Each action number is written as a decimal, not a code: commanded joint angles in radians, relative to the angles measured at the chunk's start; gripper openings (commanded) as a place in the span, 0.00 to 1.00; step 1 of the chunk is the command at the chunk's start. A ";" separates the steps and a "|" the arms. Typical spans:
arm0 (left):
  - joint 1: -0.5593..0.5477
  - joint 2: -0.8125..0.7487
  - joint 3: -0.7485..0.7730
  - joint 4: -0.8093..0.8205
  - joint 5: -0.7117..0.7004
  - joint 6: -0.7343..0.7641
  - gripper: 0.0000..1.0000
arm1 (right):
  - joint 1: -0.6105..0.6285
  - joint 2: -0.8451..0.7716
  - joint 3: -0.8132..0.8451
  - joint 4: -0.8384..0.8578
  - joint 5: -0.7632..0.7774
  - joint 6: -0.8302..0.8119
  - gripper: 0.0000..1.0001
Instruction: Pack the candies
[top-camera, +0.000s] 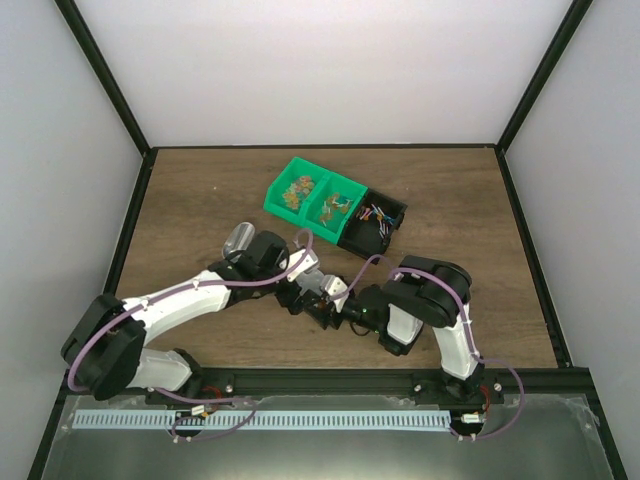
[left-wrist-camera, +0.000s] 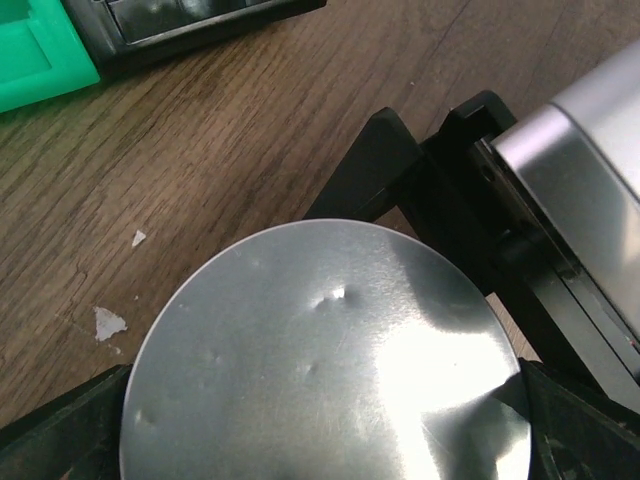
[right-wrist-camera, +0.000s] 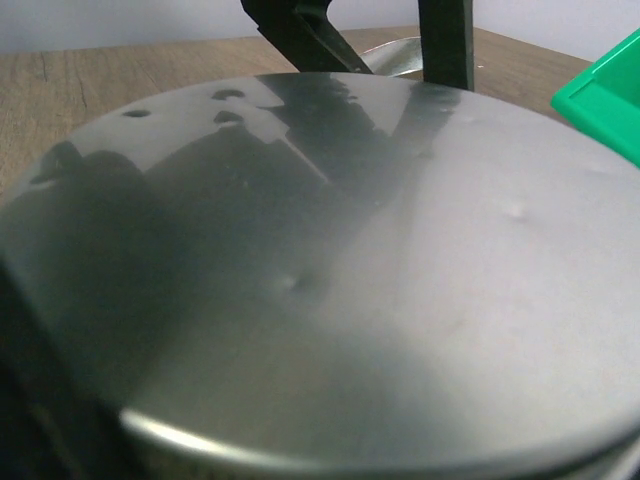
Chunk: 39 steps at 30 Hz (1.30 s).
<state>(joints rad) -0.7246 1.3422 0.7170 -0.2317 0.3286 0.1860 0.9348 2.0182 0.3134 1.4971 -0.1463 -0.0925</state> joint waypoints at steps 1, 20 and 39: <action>0.000 0.018 0.014 0.062 -0.022 -0.020 0.98 | 0.015 0.008 0.003 -0.046 0.004 -0.012 0.80; 0.012 -0.042 -0.001 -0.236 0.154 0.589 0.81 | 0.015 -0.026 -0.063 0.017 -0.342 -0.059 0.77; 0.137 -0.046 0.049 -0.326 0.193 0.696 1.00 | 0.012 -0.029 -0.063 -0.008 -0.316 -0.058 0.97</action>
<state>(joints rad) -0.6373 1.3544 0.7647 -0.5556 0.5255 0.8742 0.9264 1.9976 0.2558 1.5135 -0.4076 -0.1356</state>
